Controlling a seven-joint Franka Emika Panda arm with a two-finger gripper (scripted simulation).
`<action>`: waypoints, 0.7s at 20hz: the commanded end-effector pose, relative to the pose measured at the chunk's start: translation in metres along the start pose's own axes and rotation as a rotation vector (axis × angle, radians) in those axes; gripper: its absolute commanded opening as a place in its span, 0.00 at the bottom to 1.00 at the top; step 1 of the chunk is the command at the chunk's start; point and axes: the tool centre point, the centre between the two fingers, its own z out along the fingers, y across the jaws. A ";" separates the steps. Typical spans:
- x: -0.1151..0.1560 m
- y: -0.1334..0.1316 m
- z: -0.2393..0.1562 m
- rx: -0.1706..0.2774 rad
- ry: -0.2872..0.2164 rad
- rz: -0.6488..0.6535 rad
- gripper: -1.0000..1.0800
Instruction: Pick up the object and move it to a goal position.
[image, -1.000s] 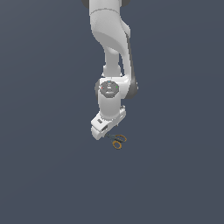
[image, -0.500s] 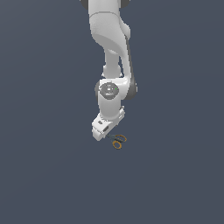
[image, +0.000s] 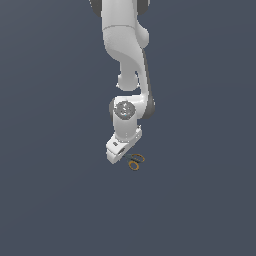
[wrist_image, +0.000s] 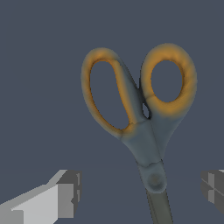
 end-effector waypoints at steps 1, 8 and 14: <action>0.000 0.000 0.012 0.000 0.000 -0.001 0.96; 0.000 0.000 0.022 0.000 0.000 -0.002 0.00; 0.000 0.000 0.022 0.000 0.000 -0.002 0.00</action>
